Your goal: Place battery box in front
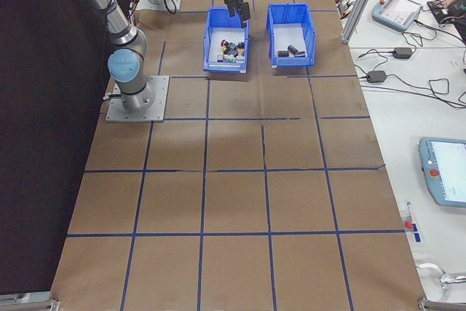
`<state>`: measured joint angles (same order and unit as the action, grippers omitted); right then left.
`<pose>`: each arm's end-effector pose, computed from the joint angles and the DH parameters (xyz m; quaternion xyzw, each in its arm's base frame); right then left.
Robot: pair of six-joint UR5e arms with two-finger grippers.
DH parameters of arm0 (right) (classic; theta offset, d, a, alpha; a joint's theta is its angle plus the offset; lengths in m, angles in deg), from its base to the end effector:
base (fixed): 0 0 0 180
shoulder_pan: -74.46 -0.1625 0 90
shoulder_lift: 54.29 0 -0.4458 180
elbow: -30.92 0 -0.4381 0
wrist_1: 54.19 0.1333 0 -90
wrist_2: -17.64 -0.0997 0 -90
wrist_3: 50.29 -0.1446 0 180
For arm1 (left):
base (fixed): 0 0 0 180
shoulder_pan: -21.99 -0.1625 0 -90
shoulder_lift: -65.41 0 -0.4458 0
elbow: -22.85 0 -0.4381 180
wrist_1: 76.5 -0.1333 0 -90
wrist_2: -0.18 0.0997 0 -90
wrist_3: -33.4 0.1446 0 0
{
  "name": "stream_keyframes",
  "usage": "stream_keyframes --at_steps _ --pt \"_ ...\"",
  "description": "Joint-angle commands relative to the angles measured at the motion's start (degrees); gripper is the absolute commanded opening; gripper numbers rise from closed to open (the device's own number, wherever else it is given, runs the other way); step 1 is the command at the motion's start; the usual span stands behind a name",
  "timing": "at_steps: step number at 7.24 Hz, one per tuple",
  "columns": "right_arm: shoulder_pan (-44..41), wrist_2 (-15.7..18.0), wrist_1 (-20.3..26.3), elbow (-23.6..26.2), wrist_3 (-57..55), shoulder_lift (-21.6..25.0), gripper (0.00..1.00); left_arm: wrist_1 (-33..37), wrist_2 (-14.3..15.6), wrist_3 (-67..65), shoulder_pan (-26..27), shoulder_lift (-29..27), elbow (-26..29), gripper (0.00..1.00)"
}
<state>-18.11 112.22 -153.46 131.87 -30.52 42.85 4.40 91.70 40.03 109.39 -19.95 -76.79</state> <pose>0.1438 -0.4887 0.4417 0.1915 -0.9795 0.0411 0.0466 -0.1062 -0.5155 0.4316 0.0347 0.9987 -0.0346 0.0161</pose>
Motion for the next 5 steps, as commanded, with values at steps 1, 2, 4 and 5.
stream_keyframes --at_steps 1,2,4,5 --pt "0.4 -0.2 7.9 -8.7 -16.1 -6.6 1.0 0.0 0.1 0.2 0.0 -0.2 0.0 1.0" --pt "0.4 -0.2 13.5 -13.2 -20.7 -9.7 1.0 0.0 0.1 0.1 0.0 -0.1 0.0 1.0" --pt "1.2 -3.7 17.0 -14.1 -23.6 -11.6 1.0 0.0 0.1 0.3 0.0 -0.2 0.0 1.0" --pt "1.8 -3.9 16.7 -12.3 -23.6 -10.9 1.0 0.0 0.1 0.2 0.0 -0.2 0.1 1.0"
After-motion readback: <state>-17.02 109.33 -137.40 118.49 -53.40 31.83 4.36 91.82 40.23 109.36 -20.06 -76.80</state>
